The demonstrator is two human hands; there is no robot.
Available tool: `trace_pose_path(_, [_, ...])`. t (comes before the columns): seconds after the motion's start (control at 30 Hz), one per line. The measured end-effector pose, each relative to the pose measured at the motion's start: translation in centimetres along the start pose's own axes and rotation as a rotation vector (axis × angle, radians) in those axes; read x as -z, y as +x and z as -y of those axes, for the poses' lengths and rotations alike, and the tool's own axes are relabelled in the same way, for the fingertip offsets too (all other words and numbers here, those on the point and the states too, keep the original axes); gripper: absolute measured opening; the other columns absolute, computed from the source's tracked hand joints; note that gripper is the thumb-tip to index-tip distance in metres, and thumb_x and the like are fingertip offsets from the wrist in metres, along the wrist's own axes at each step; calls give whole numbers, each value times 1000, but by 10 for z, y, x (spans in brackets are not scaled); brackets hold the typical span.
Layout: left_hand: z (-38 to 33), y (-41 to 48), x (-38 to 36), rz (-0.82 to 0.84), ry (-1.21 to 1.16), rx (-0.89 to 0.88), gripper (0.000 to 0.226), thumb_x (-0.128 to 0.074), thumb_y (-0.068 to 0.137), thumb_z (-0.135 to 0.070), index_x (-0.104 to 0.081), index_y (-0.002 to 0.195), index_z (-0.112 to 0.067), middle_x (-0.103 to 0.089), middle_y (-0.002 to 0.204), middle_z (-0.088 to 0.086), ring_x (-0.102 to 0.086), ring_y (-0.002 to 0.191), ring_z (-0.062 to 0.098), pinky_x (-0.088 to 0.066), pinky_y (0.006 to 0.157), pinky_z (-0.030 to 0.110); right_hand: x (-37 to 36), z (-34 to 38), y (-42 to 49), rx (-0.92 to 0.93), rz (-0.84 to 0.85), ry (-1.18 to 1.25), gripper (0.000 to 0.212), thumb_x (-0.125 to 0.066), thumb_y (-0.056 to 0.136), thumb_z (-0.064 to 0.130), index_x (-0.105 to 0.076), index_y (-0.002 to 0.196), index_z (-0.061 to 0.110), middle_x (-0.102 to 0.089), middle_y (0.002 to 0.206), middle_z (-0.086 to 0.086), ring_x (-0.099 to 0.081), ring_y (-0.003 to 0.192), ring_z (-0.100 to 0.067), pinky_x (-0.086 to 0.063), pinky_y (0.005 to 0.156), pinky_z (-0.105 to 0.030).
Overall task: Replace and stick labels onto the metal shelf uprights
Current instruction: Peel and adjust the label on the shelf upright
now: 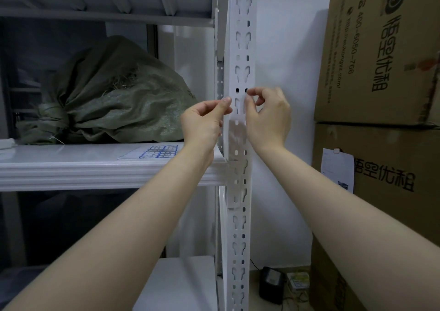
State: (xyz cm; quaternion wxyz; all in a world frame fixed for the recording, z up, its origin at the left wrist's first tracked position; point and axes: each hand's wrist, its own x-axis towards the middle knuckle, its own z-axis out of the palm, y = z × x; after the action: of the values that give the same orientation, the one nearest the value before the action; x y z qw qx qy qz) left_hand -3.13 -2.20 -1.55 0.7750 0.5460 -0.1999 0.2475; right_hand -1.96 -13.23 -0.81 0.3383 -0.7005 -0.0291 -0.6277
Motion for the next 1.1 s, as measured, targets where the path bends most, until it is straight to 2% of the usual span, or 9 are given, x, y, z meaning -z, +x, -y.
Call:
trace_pose_path(0.17, [0,1,0,16,24,-12,8,-71,87,-20,-73,87,-12,-71,75,-3,-47,44,-1,-43,48,13,-1,4,2,83,-13,-144,17,-55,92,31,-68,100,24,-61,100,2,-61,76,-17,-55,68,-38])
trace_pose_path(0.27, [2,0,-2,21,20,-6,10,-71,87,-19,-73,89,-9,-69,73,-3,-44,44,2,-42,48,14,-2,6,0,113,-11,-200,17,-54,92,31,-67,98,22,-63,100,1,-62,75,-21,-55,66,-37])
trace_pose_path(0.4, [5,-1,-3,37,34,-21,8,-69,89,-17,-73,88,-10,-69,72,-3,-43,45,3,-41,48,14,1,0,3,-42,-2,-14,7,-57,89,27,-59,82,25,-59,91,4,-55,75,-11,-52,69,-34])
trace_pose_path(0.47, [6,0,-3,25,47,-27,8,-67,90,-18,-73,86,-13,-69,74,-4,-44,48,4,-42,50,14,3,-7,2,-71,-18,55,8,-58,87,23,-54,80,26,-57,88,5,-52,73,-8,-52,70,-34])
trace_pose_path(0.57, [7,3,-6,11,59,-44,9,-66,91,-16,-74,94,-12,-71,79,-4,-51,51,-3,-43,54,15,5,-12,-3,-25,0,116,6,-61,85,20,-58,81,24,-58,86,4,-53,70,-9,-51,67,-34])
trace_pose_path(0.7, [8,3,-14,16,91,-78,17,-70,87,-7,-74,103,-7,-71,78,-3,-59,53,-8,-46,53,10,6,-11,-7,40,40,164,2,-63,83,19,-63,82,21,-61,86,3,-54,60,-12,-50,64,-34])
trace_pose_path(0.93, [2,2,-16,32,134,-142,12,-62,92,-8,-72,99,-6,-72,78,1,-56,51,-2,-44,49,11,5,-10,-5,19,81,130,7,-59,87,22,-64,92,22,-58,99,3,-50,68,-8,-41,65,-25])
trace_pose_path(1.1, [-9,7,-12,8,176,-197,5,-69,88,-12,-72,88,-7,-72,75,2,-58,51,-2,-44,50,11,2,0,-5,24,85,124,14,-60,88,23,-66,100,21,-57,103,2,-57,70,-13,-42,65,-24])
